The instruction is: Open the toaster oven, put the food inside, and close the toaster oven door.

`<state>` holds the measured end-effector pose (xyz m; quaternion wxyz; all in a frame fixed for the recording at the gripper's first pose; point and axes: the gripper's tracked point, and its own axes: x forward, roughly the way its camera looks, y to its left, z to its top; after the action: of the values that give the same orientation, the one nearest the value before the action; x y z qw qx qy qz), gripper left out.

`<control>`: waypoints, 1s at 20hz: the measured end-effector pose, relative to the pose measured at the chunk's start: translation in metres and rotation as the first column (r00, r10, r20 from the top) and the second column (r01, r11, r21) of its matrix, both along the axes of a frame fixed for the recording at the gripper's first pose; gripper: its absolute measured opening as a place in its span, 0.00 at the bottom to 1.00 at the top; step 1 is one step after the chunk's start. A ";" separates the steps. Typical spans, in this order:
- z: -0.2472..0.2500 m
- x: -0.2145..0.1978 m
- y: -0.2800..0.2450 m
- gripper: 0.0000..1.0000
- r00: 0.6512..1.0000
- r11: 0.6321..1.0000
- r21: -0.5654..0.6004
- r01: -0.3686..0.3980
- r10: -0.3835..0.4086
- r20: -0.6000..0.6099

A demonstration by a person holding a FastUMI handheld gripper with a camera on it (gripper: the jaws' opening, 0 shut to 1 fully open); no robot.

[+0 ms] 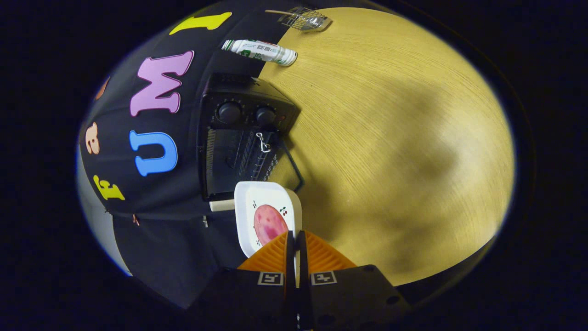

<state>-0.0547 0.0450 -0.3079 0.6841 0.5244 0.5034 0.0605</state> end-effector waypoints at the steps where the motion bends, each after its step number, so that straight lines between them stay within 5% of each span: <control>1: 0.002 0.007 0.008 0.07 1.000 1.000 -0.002 0.029 -0.029 -0.001; 8: -0.004 0.058 0.061 0.07 0.975 0.975 -0.027 0.220 -0.220 -0.013; 20: -0.013 0.151 0.095 0.07 0.847 0.843 -0.116 0.525 -0.531 -0.031</control>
<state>0.0960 0.1402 -0.3204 0.6845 0.6081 0.3630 -0.1726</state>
